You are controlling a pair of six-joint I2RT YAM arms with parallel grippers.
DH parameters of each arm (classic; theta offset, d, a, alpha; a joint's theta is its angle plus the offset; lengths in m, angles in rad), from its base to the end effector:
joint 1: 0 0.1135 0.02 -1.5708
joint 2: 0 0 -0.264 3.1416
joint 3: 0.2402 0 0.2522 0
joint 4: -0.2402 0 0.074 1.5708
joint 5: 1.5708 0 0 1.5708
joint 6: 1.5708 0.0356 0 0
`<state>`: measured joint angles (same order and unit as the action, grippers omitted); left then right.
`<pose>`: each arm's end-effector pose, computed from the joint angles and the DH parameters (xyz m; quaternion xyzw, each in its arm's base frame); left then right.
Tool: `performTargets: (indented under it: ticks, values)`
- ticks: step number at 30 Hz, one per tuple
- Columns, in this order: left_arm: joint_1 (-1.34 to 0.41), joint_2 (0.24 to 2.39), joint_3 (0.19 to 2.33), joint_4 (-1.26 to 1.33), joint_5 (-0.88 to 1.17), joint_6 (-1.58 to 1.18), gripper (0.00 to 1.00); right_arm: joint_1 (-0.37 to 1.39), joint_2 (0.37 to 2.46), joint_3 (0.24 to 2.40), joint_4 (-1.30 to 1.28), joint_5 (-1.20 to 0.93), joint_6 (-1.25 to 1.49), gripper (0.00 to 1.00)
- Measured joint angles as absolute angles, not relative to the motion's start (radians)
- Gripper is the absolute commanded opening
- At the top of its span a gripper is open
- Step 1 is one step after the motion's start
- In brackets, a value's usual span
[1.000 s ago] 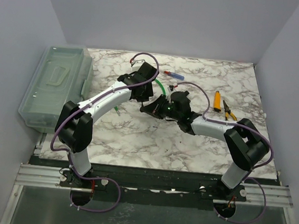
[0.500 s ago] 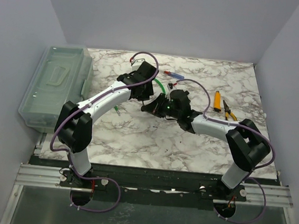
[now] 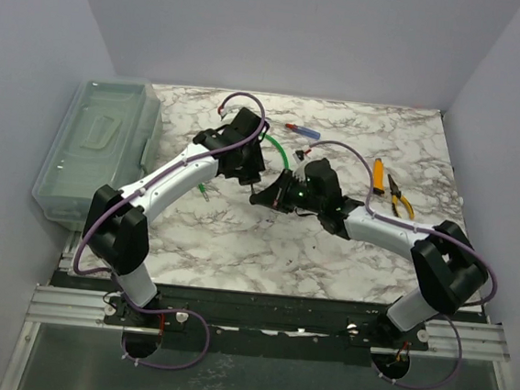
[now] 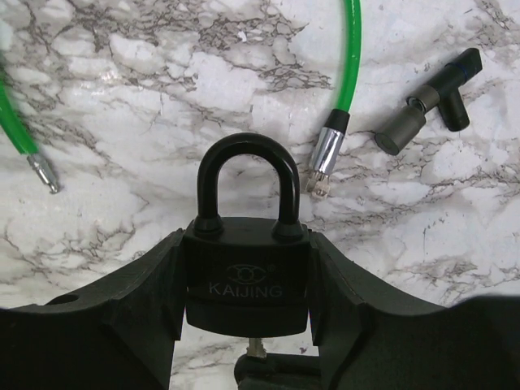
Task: Unlock with the key
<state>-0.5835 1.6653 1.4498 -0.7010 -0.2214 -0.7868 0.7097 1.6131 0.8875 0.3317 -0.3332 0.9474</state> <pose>0.3074 -0.1936 0.2963 -0.1308 0.9327 -0.1211 0.3135 0.2607 0.2393 0.2183 0.0059 0.8254 0.4966 0.2684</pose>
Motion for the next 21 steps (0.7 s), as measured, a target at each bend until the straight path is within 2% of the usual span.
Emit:
performTargets:
  ticks: [9,21]
  values:
    - [-0.582,1.657,1.451,-0.865,-0.294,-0.833,0.00,0.720,1.467,0.787,0.223,-0.384,0.935,0.00]
    - [-0.578,1.800,1.522,-1.169,-0.352,-0.929,0.00,0.797,1.400,0.597,0.287,-0.455,0.981,0.00]
